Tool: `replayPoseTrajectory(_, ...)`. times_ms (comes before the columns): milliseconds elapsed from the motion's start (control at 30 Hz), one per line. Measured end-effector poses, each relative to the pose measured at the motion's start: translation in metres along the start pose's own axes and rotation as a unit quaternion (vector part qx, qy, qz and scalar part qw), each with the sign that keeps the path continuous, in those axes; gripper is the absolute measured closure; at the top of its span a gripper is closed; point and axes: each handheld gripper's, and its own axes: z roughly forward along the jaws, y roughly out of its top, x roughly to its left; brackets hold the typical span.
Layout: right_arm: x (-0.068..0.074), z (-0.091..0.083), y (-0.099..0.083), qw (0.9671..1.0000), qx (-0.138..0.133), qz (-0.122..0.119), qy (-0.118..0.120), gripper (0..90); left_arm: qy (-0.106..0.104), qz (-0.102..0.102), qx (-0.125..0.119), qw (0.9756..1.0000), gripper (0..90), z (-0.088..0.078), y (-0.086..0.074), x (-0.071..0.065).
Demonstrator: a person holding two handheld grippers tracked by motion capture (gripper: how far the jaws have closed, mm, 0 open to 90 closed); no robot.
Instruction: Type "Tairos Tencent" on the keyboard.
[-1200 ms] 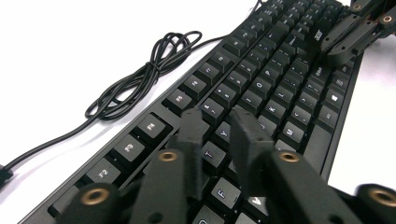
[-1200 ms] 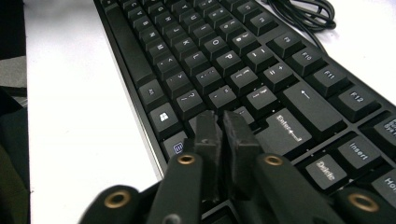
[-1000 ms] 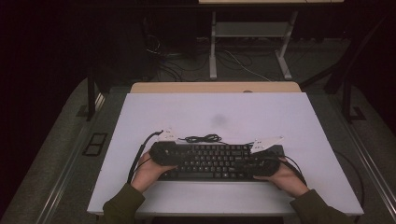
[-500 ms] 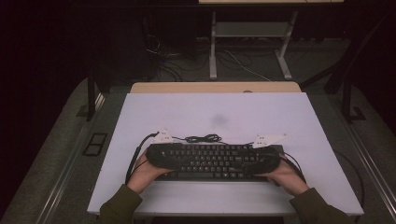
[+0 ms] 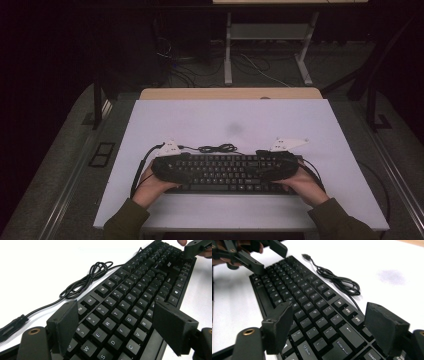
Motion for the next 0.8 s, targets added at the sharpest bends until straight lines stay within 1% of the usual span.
replayPoseTrajectory(133,-0.001,0.004,0.003,0.9999,0.008,0.01,0.002,22.9,0.002,0.0,-0.002,1.0,21.8,-0.002,-0.001,0.001)
replayPoseTrajectory(300,0.001,0.009,0.007,0.9999,0.003,0.005,0.01,21.6,0.004,-0.002,-0.002,1.0,23.7,-0.005,-0.002,0.003)
replayPoseTrajectory(400,0.003,0.012,0.011,0.9999,0.0,0.001,0.011,20.6,0.008,0.0,0.0,1.0,27.6,-0.006,-0.003,0.005)
replayPoseTrajectory(433,0.003,0.013,0.012,0.9999,-0.001,-0.001,0.012,20.7,0.007,0.001,0.0,1.0,29.8,-0.006,-0.004,0.005)
replayPoseTrajectory(533,0.004,0.018,0.016,0.9999,-0.002,-0.002,0.015,20.6,0.011,-0.004,0.003,0.9999,40.4,-0.008,-0.006,0.007)
replayPoseTrajectory(567,0.005,0.019,0.017,0.9999,-0.003,-0.002,0.015,20.5,0.012,-0.002,0.006,0.9999,43.7,-0.008,-0.006,0.008)
replayPoseTrajectory(800,0.009,0.032,0.021,0.9997,-0.002,-0.007,0.025,20.3,0.016,-0.003,0.016,0.9997,68.9,-0.005,-0.009,0.011)
